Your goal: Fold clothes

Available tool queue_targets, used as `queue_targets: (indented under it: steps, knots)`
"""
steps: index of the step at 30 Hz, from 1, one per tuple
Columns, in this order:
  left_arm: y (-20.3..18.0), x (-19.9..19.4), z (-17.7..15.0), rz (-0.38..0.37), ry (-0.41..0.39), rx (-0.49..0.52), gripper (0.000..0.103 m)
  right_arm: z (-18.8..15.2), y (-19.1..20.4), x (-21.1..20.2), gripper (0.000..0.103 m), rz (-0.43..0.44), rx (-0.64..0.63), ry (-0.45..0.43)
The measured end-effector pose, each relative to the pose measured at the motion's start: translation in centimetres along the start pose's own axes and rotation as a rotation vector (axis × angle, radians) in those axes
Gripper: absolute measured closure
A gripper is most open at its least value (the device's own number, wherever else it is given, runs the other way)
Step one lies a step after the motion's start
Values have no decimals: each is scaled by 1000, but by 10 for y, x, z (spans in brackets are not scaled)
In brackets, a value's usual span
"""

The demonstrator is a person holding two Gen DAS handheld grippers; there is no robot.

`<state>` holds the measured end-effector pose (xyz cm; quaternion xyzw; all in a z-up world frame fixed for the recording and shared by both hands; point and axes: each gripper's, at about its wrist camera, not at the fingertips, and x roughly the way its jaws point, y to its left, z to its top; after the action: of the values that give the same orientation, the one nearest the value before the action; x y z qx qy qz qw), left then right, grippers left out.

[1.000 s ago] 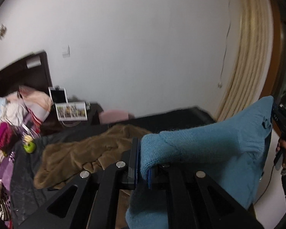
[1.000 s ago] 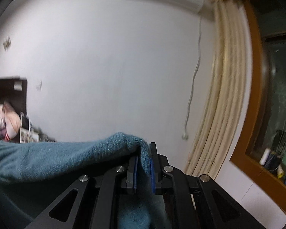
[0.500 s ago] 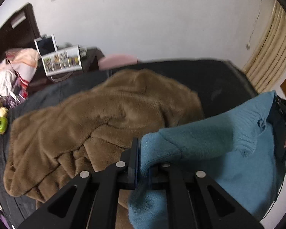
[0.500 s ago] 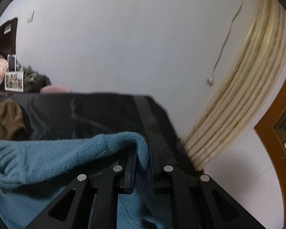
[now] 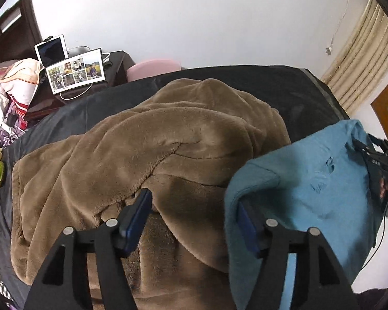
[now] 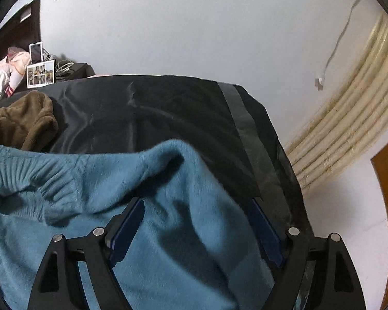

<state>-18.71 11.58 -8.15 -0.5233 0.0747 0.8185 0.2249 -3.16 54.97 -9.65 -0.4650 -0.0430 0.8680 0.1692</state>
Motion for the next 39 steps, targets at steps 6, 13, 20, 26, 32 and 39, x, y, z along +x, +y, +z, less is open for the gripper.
queue_targets:
  steps: [6, 13, 20, 26, 32, 39]
  knots:
    - [-16, 5, 21, -20, -31, -30, 34, 14, 10, 2, 18, -12, -19, -21]
    - [-22, -20, 28, -47, -78, 50, 34, -6, 30, -12, 18, 145, -25, 20]
    - [-5, -7, 53, -55, -119, -71, 34, -40, 78, -2, 18, 274, -100, 124]
    - [-38, 46, 72, -29, -47, 21, 34, -44, 108, 5, 18, 251, -189, 130]
    - [-29, 83, 59, 64, 45, 56, 34, -45, 106, 8, 18, 229, -163, 144]
    - [2, 85, 23, 175, 102, 58, 35, -51, 105, 6, 18, 213, -158, 154]
